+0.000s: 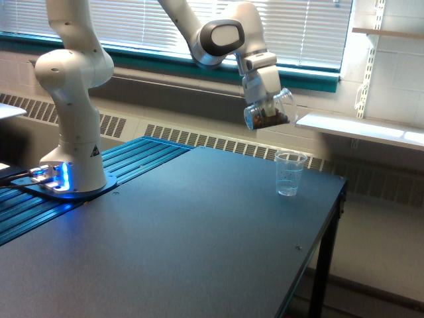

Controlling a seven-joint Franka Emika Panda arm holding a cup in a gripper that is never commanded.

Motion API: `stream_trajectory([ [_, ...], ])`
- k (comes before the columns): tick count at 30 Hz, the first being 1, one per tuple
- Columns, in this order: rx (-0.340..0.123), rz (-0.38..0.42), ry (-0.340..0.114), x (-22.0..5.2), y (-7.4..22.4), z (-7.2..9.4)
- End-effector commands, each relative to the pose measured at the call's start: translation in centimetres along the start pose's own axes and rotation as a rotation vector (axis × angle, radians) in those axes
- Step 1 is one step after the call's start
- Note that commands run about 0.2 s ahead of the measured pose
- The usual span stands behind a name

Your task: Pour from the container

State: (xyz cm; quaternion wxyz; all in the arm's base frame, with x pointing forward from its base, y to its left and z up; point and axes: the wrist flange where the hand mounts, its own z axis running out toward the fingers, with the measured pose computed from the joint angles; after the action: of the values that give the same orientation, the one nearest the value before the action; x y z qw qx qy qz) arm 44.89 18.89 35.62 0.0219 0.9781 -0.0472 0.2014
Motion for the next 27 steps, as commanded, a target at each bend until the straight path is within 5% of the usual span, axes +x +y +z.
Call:
stream_trajectory([
  [1, 0.005, -0.018, -0.015, -1.3, -1.6, 0.9],
  [27, -0.066, -0.083, -0.054, -2.1, -4.1, 2.8],
])
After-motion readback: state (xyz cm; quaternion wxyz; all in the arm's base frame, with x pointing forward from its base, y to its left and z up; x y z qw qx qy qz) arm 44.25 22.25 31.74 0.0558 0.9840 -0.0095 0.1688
